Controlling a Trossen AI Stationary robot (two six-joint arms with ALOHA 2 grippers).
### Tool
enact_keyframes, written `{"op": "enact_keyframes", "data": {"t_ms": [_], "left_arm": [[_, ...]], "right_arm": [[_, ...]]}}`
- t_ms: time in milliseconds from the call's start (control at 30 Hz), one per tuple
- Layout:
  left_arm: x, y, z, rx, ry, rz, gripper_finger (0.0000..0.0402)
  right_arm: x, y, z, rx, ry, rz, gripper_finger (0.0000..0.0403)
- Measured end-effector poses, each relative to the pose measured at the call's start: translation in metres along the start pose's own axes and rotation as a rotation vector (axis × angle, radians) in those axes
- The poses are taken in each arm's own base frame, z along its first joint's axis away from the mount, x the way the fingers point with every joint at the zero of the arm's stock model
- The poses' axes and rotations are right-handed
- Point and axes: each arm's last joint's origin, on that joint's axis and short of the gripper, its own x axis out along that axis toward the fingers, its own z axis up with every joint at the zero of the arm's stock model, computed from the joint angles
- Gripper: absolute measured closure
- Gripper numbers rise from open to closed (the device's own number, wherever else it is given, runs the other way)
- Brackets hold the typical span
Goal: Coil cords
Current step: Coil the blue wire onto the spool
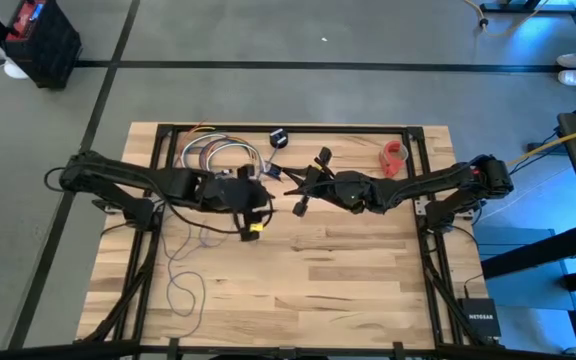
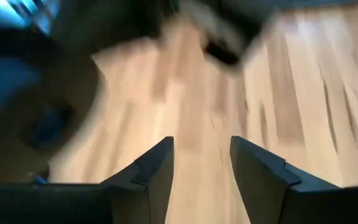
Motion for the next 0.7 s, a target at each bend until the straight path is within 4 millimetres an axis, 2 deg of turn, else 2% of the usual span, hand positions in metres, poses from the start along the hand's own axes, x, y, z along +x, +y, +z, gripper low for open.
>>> {"op": "enact_keyframes", "data": {"t_ms": [133,300,433,600,700], "left_arm": [[0.009,-0.010,-0.017,0.046,0.175,-0.053,0.0251],[0.015,-0.008,-0.034,0.101,0.349,0.018,0.0251],[0.017,0.006,-0.039,0.082,0.410,0.109,0.0251],[0.014,0.032,-0.050,0.040,0.535,0.291,0.0251],[0.010,0.042,-0.051,0.024,0.560,0.316,0.0251]], "right_arm": [[0.000,0.000,0.000,0.000,0.000,0.001,0.0395],[0.000,0.000,0.000,0.003,-0.001,0.001,0.0395],[0.000,0.000,0.000,0.006,0.003,0.004,0.0395],[0.000,0.000,-0.001,0.006,0.006,0.005,0.0395],[0.000,0.000,-0.001,0.003,0.011,0.006,0.0395]]}}
